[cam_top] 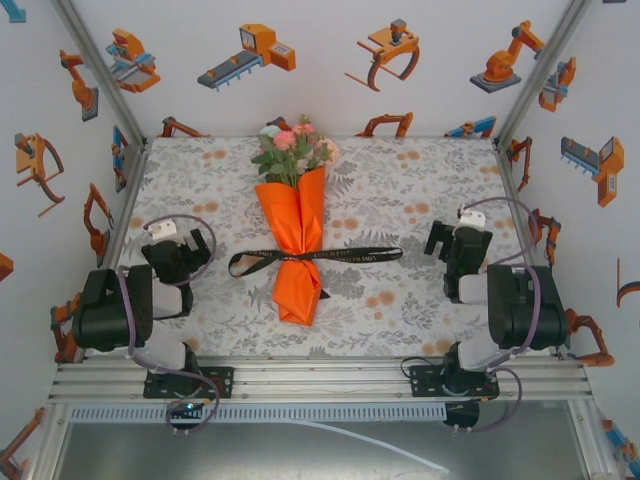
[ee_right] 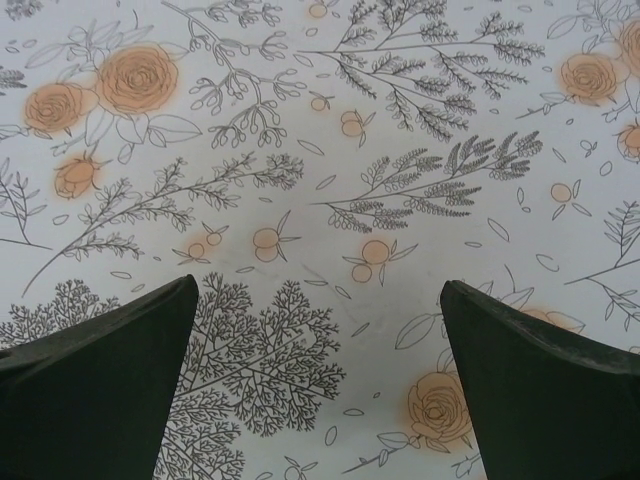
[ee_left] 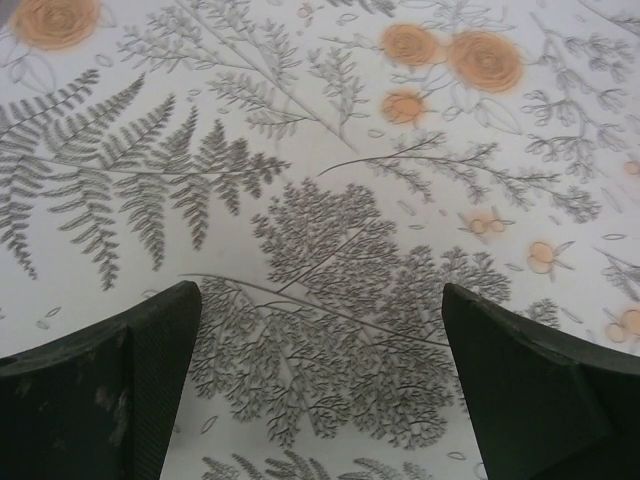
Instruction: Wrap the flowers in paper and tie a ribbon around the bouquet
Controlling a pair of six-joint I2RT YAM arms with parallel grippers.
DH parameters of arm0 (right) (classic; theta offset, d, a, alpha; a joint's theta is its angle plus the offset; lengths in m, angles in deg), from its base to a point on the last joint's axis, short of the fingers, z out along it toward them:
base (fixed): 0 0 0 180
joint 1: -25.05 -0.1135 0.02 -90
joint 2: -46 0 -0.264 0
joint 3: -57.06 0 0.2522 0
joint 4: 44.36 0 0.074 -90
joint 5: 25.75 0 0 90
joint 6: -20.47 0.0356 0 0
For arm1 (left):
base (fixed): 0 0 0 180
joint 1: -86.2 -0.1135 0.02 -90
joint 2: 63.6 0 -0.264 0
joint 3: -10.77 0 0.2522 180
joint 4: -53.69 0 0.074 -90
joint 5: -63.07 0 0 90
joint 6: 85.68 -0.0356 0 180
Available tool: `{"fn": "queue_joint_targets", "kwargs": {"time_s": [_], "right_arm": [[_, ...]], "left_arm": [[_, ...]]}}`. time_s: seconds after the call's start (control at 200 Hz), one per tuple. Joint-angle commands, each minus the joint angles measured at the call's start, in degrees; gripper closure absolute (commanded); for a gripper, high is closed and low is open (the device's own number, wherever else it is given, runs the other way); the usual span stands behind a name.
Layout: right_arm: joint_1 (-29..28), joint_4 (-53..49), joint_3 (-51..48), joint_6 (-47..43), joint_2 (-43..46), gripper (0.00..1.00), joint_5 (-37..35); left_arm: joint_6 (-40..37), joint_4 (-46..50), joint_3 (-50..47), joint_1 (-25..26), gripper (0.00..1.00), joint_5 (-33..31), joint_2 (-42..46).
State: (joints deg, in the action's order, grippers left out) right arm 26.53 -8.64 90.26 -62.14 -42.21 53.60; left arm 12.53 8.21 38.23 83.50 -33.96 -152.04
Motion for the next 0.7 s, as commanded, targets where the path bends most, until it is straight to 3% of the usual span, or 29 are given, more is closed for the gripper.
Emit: {"fn": "queue_joint_targets", "kwargs": {"time_s": [0.0, 0.07, 0.135, 0.696], "right_arm": [[0.4, 3.5, 0.9, -0.9, -0.1, 0.01, 0.3], [0.4, 3.3, 1.0, -1.0, -0.1, 0.01, 0.6], [0.4, 3.1, 1.2, -1.2, -0.2, 0.01, 1.3], [0.3, 1.6, 2.0, -2.1, -0.2, 0.01, 2.8]], "left_arm": [[-2.3, 4.1, 5.7, 2.0, 0.03, 0.7, 0.1], [-5.2, 11.4, 9.3, 6.0, 0.03, -5.2, 0.5], [-5.3, 8.3, 8.6, 5.5, 0.03, -4.2, -0.5], [-5.1, 9.9, 9.0, 5.4, 0.03, -4.3, 0.0]]}}
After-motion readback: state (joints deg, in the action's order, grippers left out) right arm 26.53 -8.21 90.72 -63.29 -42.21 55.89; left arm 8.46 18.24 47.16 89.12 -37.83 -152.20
